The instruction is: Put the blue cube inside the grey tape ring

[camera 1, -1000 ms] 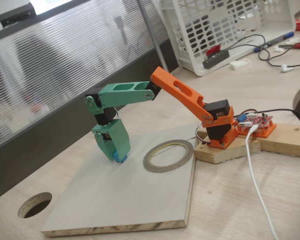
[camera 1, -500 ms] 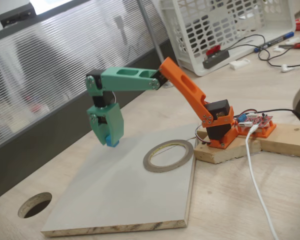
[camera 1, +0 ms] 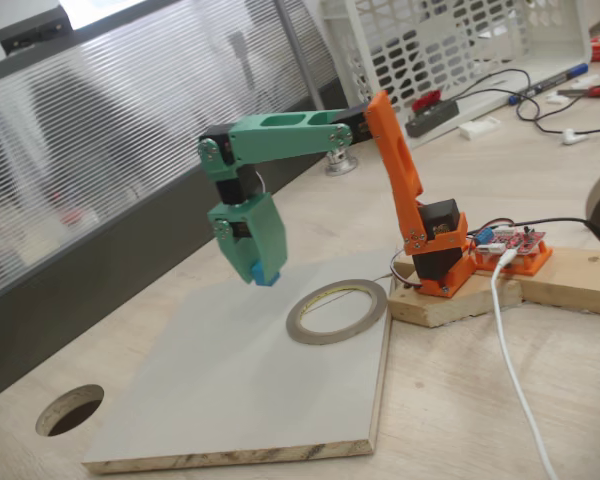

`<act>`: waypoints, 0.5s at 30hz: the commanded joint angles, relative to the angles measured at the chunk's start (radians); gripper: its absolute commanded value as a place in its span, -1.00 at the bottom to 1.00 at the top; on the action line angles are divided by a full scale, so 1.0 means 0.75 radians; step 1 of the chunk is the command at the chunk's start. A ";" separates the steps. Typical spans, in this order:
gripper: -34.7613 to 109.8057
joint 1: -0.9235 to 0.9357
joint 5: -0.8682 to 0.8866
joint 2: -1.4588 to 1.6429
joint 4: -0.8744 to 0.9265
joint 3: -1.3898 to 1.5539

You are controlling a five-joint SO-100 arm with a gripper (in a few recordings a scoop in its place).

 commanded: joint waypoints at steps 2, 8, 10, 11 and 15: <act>-0.38 0.006 0.010 0.233 0.000 0.290; -0.38 0.004 0.010 0.372 -0.004 0.607; -0.38 0.004 0.010 0.389 -0.004 0.640; -0.38 0.004 0.012 0.395 -0.004 0.646; -0.38 0.004 0.012 0.434 -0.004 0.689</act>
